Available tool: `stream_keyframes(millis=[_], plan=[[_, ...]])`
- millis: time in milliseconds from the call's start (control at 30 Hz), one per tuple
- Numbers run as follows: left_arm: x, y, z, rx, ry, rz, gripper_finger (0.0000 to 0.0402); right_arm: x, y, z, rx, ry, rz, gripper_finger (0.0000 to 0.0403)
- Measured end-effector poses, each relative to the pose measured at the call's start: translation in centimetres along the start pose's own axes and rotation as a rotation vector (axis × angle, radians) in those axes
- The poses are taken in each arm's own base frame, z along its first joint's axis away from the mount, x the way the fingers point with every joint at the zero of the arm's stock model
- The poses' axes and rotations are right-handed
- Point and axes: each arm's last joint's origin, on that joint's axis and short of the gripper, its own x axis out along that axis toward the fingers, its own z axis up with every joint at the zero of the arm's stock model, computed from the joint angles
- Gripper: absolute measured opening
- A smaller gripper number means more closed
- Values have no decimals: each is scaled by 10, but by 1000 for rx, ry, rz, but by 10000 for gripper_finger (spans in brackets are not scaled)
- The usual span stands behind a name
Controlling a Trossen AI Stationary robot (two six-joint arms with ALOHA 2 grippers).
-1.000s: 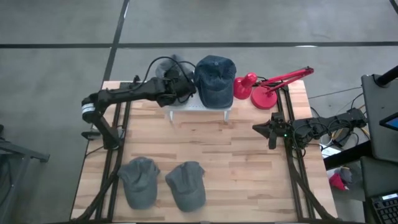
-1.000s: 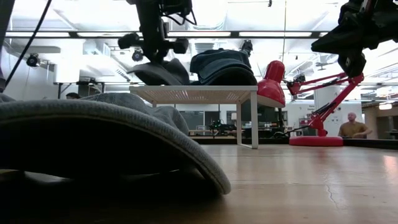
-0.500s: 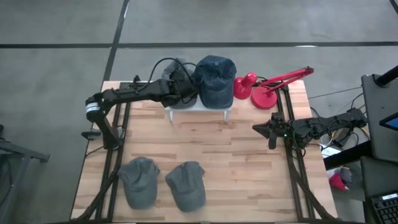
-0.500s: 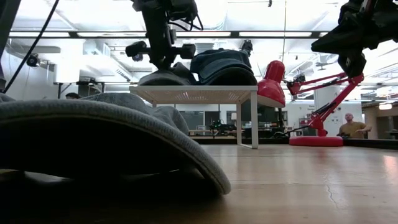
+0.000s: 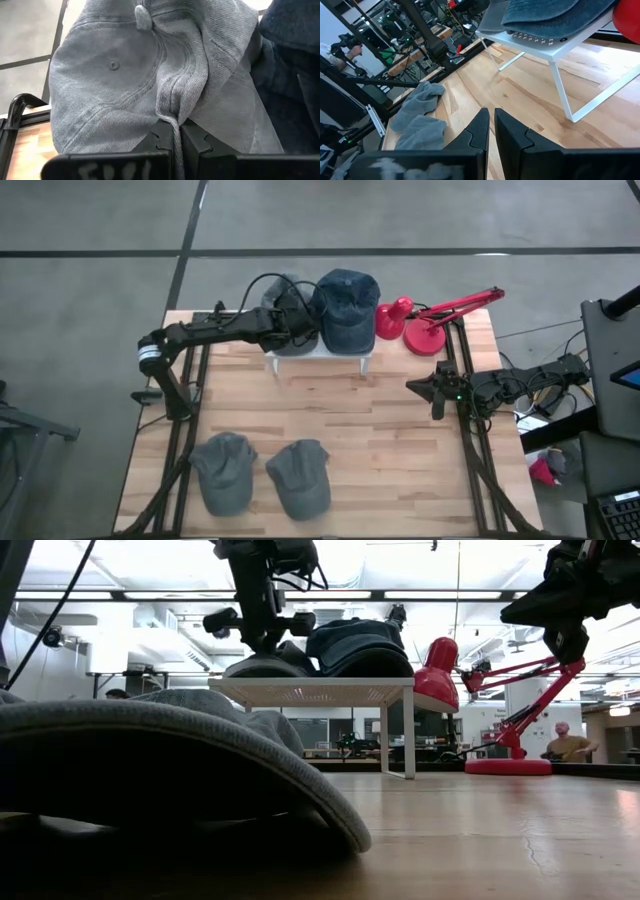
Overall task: Pick & Place hat
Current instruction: Put the top left gray cap on the shelf
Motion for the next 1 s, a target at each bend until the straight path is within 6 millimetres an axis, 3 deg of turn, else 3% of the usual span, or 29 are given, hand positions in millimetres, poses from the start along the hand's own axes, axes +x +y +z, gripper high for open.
stream_keyframes(millis=[700,1000], plan=[[-2,0,0,40,21,-25,17,0,0,0,0,0,0,27],[-2,0,0,42,37,-41,89,0,0,0,0,0,0,27]])
